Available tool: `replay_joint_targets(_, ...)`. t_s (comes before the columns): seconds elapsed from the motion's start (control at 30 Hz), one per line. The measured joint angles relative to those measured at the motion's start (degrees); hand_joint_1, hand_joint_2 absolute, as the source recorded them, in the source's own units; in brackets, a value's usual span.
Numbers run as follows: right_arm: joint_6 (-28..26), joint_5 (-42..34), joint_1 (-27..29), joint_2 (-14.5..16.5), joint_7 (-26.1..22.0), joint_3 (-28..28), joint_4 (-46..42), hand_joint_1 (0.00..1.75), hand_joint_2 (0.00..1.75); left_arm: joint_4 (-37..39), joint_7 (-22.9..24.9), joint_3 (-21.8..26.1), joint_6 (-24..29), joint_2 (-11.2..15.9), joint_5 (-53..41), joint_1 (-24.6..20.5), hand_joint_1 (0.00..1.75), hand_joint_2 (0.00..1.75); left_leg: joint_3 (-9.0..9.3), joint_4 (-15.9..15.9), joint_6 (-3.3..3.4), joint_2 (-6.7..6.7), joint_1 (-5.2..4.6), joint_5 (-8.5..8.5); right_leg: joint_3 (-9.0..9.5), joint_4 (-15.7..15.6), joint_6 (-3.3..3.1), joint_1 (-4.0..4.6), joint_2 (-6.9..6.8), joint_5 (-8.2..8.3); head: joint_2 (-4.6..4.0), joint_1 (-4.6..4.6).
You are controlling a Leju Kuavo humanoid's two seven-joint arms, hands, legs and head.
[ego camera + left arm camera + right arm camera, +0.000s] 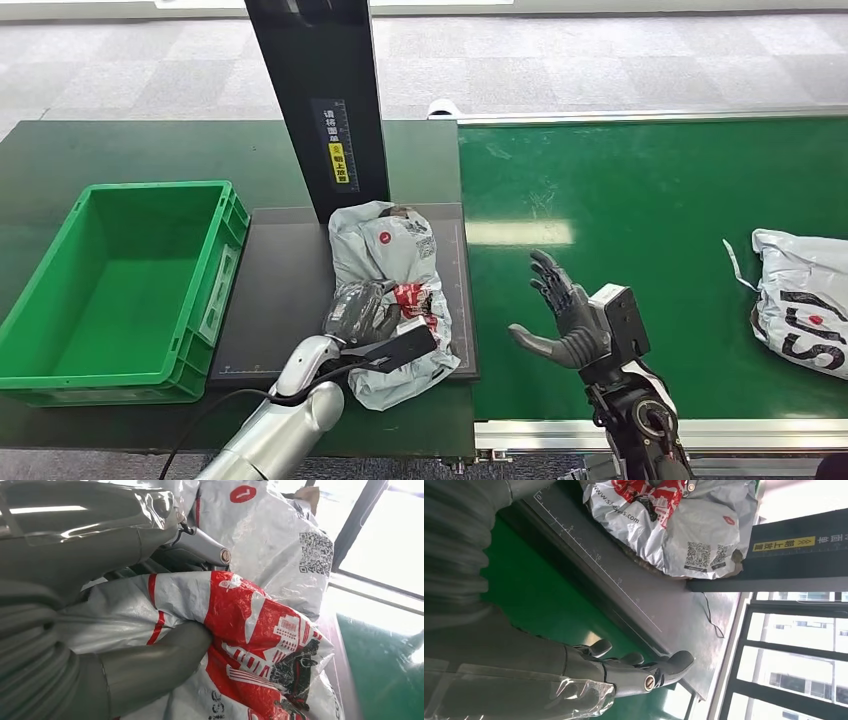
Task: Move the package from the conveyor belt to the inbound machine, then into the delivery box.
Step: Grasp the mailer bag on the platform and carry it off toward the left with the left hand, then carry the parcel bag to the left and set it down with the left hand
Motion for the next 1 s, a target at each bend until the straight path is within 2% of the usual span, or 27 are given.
replay_joint_targets(0.17,0.04,-0.22,-0.6,-0.33,-0.12,0.39,0.75,0.0,1.75,-1.4,-1.21,0.66,2.44,0.44,-0.04,0.67,1.75,1.75,-0.04,0.0,0.0,-0.01,0.0,0.0,-0.05,0.0,0.0,0.0,0.0,0.0,0.0,-0.01)
replay_joint_targets(0.33,-0.58,-0.66,-0.65,-1.14,-0.46,0.69,1.27,0.0,1.75,-5.1,-5.09,2.1,11.59,0.93,0.97,1.63,1.75,1.75,-0.07,0.0,0.0,-0.01,0.0,0.0,-0.07,0.0,0.0,0.0,0.0,0.0,0.0,0.0)
replay_joint_targets(0.47,-1.6,-1.24,-0.35,-2.01,-0.58,0.75,1.32,0.0,1.75,-12.24,-11.61,4.46,18.02,1.55,1.77,3.66,1.75,1.75,-0.07,0.0,0.0,0.0,0.0,0.0,-0.08,0.0,0.0,0.0,0.01,0.0,0.0,-0.01)
replay_joint_targets(0.6,-2.39,-1.17,1.47,-2.48,-0.58,0.75,1.01,0.0,1.75,-23.64,-23.3,10.95,18.71,0.58,0.46,8.42,1.75,1.75,-0.12,0.0,-0.01,0.03,0.0,-0.02,-0.17,0.0,0.0,0.0,0.02,-0.01,0.0,0.01)
replay_joint_targets(0.67,-2.56,-1.13,2.38,-2.64,-0.58,0.75,0.68,0.0,1.75,-29.07,-26.67,14.71,18.83,-0.13,0.43,10.17,1.75,1.75,-0.16,0.0,-0.01,0.03,0.0,-0.03,-0.21,0.0,0.0,0.0,0.02,-0.01,0.0,-0.01)
replay_joint_targets(0.87,-2.69,-2.02,3.93,-3.39,-0.61,0.68,-0.39,0.0,1.75,-43.11,-27.74,21.17,19.01,-0.55,-1.09,13.17,1.75,1.75,-0.16,0.0,-0.01,0.02,0.01,-0.01,-0.21,0.0,0.0,0.01,0.02,-0.01,0.0,0.0)
replay_joint_targets(1.0,-3.24,-2.5,6.19,-4.42,-0.57,0.43,-1.97,0.0,1.75,-50.82,-27.74,26.04,19.01,-0.87,-8.61,13.52,1.75,1.75,-0.16,0.01,-0.01,0.0,0.0,-0.01,-0.18,0.0,0.01,0.0,-0.02,-0.02,0.0,0.01)
